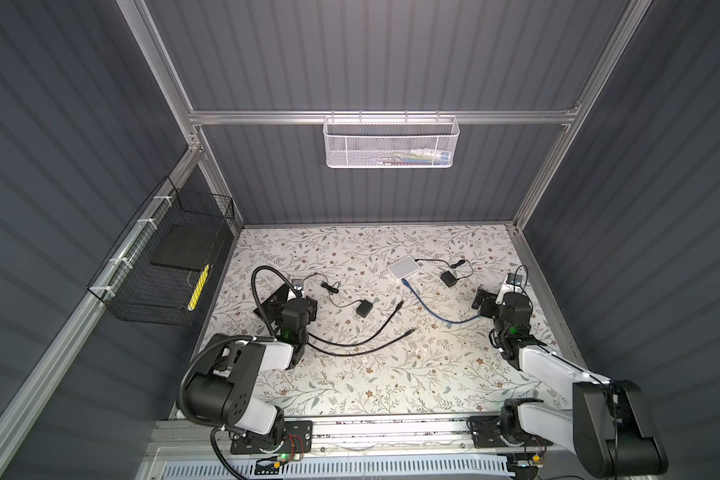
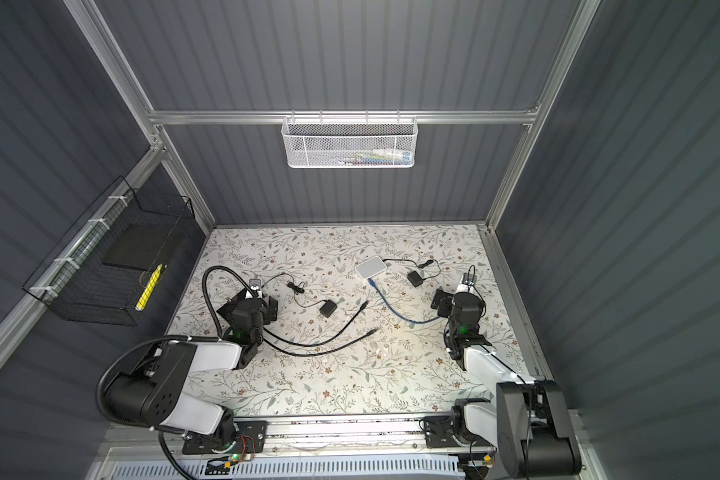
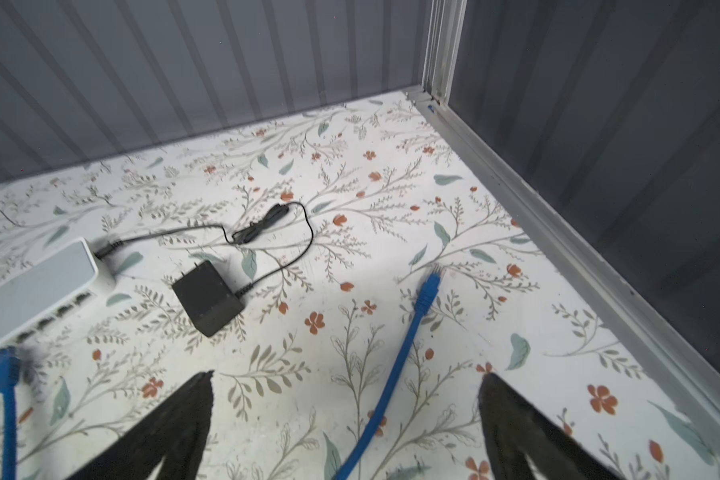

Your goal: Insert the plug into the switch port

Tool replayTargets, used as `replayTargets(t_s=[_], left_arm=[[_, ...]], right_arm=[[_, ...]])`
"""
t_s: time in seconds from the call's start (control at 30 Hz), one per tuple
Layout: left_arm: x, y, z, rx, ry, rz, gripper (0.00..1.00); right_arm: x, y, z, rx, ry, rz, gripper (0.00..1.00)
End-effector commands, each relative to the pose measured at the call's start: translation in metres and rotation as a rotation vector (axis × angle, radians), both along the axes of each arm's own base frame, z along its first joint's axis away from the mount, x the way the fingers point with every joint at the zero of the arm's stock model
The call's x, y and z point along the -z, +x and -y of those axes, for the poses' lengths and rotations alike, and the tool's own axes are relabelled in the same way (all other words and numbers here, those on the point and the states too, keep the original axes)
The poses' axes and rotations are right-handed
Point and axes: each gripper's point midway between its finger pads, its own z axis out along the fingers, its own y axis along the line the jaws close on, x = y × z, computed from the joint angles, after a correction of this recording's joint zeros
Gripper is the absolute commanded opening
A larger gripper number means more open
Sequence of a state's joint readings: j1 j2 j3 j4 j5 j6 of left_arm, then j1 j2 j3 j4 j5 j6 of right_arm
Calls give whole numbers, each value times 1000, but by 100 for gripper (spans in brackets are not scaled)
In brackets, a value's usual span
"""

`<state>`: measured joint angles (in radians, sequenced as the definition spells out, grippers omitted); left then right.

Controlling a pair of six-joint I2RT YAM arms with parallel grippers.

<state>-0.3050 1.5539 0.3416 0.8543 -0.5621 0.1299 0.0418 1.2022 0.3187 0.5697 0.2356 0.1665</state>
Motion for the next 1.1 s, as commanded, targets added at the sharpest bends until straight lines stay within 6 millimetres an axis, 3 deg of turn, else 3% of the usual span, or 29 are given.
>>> replayTargets(t_s=[0.0,0.07,0.27,0.43,0.6,0.77,1.07], left_arm=[[-23,19,21,119,-28,121,100],[-21,27,21,127,-23,138,100],[-17,11,7,118,-94,210,100],[-11,13,3,95,-96,193,100],[-16,11,-4,54,-96,241,100],[-12,21,-19,-61,-94,198,100],[-4,33,-25,-85,-112,128,100]], right_arm=[[-29,11,-1,-30,-62,148,99],[-29,13,2,-16,-78,144,99],[-39,15,0,-61,-127,227,99],[-14,19,-9,-119,-128,221,99],[-10,25,-5,-101,-119,181,99],[-8,28,-1,-79,-113,166,99],[-10,29,-1,-77,-114,176,99]])
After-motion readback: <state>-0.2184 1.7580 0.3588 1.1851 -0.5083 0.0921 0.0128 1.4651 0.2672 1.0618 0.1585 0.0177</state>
